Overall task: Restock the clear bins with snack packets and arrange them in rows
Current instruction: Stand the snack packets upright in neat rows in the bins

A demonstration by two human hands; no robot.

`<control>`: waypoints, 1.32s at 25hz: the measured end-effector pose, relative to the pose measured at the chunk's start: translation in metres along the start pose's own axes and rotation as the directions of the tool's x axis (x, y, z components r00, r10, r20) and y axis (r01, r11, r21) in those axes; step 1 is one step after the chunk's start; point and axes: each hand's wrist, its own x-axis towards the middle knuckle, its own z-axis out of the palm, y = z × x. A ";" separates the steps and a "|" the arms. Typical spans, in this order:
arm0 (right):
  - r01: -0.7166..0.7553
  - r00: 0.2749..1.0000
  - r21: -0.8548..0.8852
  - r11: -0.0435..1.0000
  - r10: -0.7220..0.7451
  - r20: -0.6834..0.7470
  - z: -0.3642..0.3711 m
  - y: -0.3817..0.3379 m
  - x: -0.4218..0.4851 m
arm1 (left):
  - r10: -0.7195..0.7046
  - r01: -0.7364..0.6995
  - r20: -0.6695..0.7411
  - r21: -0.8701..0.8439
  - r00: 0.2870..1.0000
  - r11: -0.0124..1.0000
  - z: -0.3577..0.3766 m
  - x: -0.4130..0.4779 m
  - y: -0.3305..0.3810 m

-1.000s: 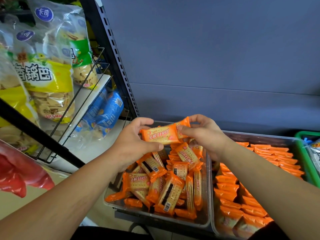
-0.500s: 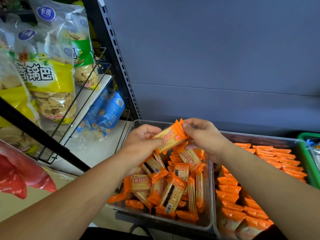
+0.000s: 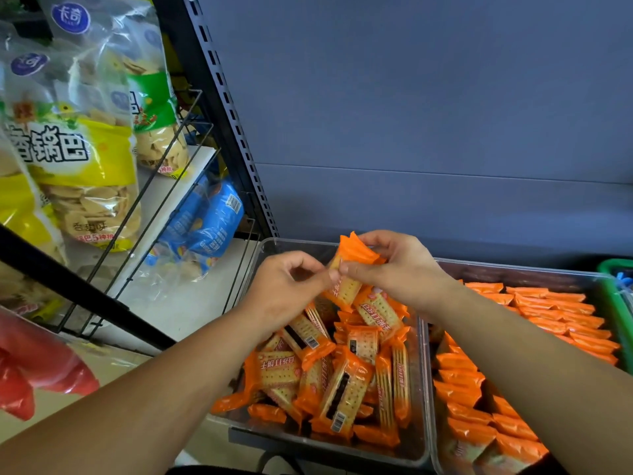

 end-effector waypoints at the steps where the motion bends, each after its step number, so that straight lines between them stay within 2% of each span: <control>1: 0.008 0.997 -0.025 1.000 -0.010 -0.077 -0.002 0.002 0.003 | -0.040 0.040 0.002 0.047 0.999 0.998 -0.004 0.011 -0.007; 3: 0.017 0.974 -0.091 0.996 -0.037 -0.222 -0.010 0.007 0.007 | -0.165 0.150 0.034 0.278 0.986 0.949 -0.010 0.035 -0.025; 5: 0.015 0.955 -0.122 0.992 -0.051 -0.293 -0.016 0.012 0.011 | -0.329 0.234 0.152 0.440 0.932 0.867 -0.010 0.054 -0.048; 7: -0.015 0.948 -0.122 0.992 -0.025 -0.319 -0.020 0.018 0.012 | -0.456 0.311 0.272 0.441 0.847 0.842 -0.002 0.066 -0.059; 9: -0.049 0.956 -0.107 0.993 0.015 -0.294 -0.021 0.023 0.012 | -0.498 0.366 0.314 0.395 0.808 0.843 0.006 0.075 -0.066; 16: -0.102 0.967 -0.019 0.995 0.095 -0.235 -0.018 0.028 0.010 | -0.456 0.281 0.319 0.468 0.831 0.838 0.013 0.082 -0.069; 21: -0.116 0.971 -0.022 0.993 0.108 -0.213 -0.019 0.029 0.009 | -0.522 0.243 0.384 0.577 0.762 0.779 0.010 0.086 -0.066; 26: -0.140 0.971 -0.010 0.990 0.135 -0.199 -0.019 0.028 0.010 | -0.469 0.254 0.446 0.460 0.762 0.850 0.004 0.082 -0.066; 30: -0.148 0.969 -0.015 0.989 0.142 -0.201 -0.019 0.027 0.011 | -0.448 0.227 0.484 0.448 0.752 0.865 -0.005 0.079 -0.055; 33: -0.146 0.968 -0.019 0.989 0.139 -0.210 -0.018 0.023 0.011 | -0.397 0.226 0.443 0.390 0.804 0.893 -0.009 0.069 -0.047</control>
